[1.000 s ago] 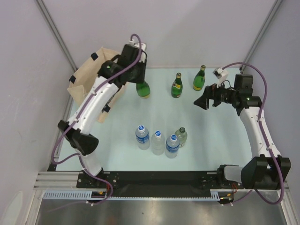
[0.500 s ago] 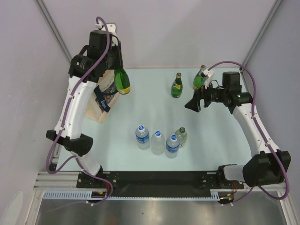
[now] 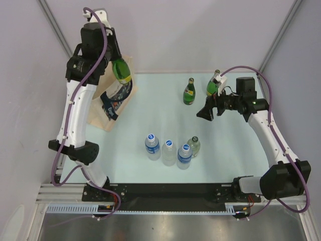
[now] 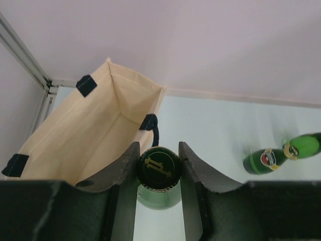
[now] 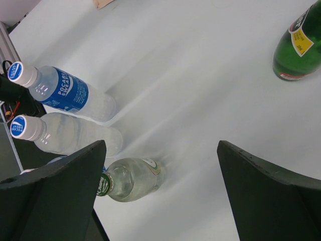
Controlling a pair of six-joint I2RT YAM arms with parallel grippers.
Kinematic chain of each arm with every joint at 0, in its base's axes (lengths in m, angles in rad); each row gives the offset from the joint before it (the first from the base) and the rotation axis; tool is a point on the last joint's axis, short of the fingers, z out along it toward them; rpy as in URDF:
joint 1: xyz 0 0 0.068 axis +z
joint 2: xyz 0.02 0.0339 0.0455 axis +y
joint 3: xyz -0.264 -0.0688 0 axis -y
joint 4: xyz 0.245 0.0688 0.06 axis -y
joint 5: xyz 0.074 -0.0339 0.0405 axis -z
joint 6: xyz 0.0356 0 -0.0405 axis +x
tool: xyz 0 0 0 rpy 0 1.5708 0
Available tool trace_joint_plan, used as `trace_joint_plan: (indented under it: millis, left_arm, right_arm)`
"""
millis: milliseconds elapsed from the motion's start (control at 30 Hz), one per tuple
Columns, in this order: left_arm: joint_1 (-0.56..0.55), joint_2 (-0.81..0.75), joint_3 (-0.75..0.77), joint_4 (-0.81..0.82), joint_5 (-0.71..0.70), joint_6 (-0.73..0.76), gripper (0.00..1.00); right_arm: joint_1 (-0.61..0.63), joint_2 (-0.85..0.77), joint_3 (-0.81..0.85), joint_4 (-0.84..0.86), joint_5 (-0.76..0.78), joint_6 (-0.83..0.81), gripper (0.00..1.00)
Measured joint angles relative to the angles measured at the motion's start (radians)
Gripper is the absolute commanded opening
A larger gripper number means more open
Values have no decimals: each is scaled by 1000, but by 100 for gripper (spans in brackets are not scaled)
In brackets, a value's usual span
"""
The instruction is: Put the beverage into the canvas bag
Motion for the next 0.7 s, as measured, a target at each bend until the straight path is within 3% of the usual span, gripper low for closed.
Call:
trace_joint_plan:
  millis: [700]
  left_arm:
    - [107, 190, 43, 326, -177, 86, 0]
  right_arm:
    - [0, -1, -23, -10, 2, 1, 100]
